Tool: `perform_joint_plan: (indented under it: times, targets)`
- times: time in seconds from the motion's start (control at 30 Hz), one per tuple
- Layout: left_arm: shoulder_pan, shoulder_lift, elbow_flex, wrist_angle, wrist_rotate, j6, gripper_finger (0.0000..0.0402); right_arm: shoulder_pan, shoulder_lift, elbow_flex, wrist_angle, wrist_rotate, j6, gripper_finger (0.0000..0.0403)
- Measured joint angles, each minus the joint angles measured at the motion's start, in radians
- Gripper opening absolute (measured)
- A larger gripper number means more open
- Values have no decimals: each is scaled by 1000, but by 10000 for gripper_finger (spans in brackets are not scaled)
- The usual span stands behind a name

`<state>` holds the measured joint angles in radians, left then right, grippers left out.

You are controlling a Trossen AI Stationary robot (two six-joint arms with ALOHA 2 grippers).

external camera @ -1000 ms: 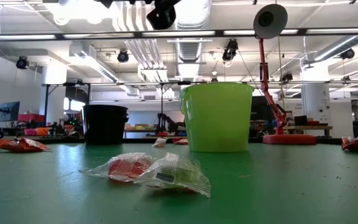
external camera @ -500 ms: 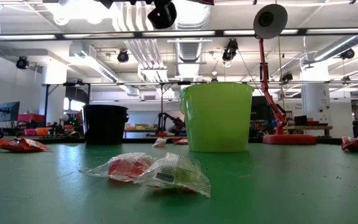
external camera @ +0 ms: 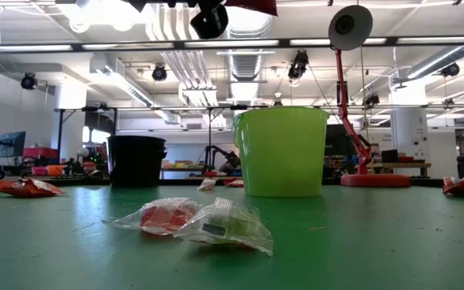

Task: Sort candy
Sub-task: Put the red candy into the violet bucket

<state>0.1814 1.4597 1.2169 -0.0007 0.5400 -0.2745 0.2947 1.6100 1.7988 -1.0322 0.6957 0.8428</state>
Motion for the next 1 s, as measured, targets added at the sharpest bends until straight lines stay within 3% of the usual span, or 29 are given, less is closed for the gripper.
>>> perform_joint_plan:
  times: [0.2, 0.3, 0.7, 0.8, 1.0]
  targets:
    - [0, 0, 0, -1, 1, 0, 0, 0, 1, 0, 3, -1, -7, 30]
    - [-2, 0, 0, -8, 5, 0, 0, -9, 2, 0, 5, -64, -38, 39]
    - [-1, -26, 0, -58, 13, 16, 0, -18, -2, 0, 22, -94, -70, 142]
    - [-1, -49, 33, -186, 6, 77, 0, -18, -11, 8, 20, -102, -60, 154]
    - [-6, -58, 178, -646, -56, 231, 0, -11, -13, 81, 20, -102, -110, 164]
